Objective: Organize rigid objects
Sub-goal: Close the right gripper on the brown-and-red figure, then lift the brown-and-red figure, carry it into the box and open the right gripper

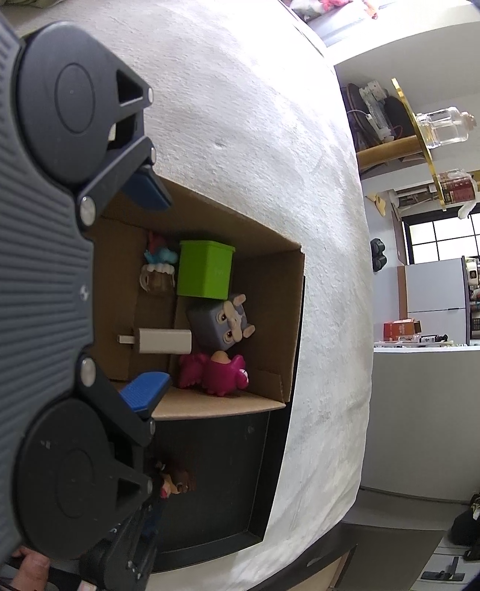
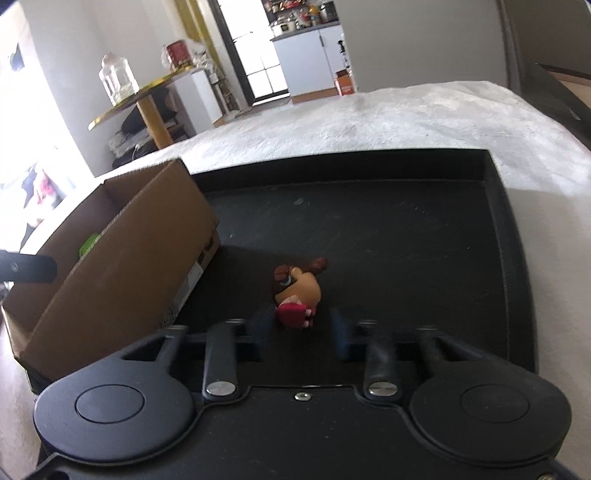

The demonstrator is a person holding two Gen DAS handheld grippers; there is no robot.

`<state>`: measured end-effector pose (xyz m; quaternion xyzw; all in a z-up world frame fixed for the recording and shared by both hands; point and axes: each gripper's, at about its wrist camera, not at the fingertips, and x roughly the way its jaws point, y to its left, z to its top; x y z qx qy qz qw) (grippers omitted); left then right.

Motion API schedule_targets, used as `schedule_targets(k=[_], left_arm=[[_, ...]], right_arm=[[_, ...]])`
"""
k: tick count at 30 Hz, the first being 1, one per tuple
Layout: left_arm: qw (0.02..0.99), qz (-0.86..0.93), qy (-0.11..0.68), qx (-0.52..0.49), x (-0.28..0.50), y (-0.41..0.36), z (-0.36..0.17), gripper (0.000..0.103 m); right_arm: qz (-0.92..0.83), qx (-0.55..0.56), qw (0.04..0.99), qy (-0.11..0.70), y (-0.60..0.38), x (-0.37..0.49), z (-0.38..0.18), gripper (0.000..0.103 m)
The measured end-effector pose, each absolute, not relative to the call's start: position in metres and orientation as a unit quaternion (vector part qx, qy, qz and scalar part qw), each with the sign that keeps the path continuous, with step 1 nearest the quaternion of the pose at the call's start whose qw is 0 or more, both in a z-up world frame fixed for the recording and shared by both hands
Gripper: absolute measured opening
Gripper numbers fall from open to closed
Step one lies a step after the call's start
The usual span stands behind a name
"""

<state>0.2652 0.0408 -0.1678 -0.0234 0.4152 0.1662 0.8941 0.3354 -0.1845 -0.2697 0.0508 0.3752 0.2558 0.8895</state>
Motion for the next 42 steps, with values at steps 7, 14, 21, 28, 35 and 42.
schedule_targets(k=[7, 14, 21, 28, 35, 42], left_arm=[[0.899, 0.162, 0.407, -0.024, 0.26, 0.039, -0.162, 0.094], [0.898, 0.159, 0.409, -0.021, 0.258, 0.034, -0.162, 0.094], [0.901, 0.156, 0.405, -0.012, 0.26, 0.029, -0.161, 0.094], [0.895, 0.164, 0.414, -0.014, 0.264, 0.031, -0.167, 0.094], [0.896, 0.162, 0.414, -0.012, 0.266, 0.033, -0.167, 0.094], [0.897, 0.162, 0.411, -0.018, 0.261, 0.037, -0.166, 0.094]], right_arm=[[0.249, 0.018, 0.896, 0.368, -0.184, 0.322, -0.258, 0.022], [0.231, 0.026, 0.886, 0.402, -0.194, 0.316, -0.259, 0.022], [0.221, 0.036, 0.882, 0.415, -0.2, 0.315, -0.259, 0.024], [0.227, 0.046, 0.878, 0.418, -0.197, 0.321, -0.262, 0.057], [0.225, 0.056, 0.885, 0.404, -0.196, 0.332, -0.266, 0.067], [0.217, 0.066, 0.881, 0.416, -0.202, 0.331, -0.265, 0.032]])
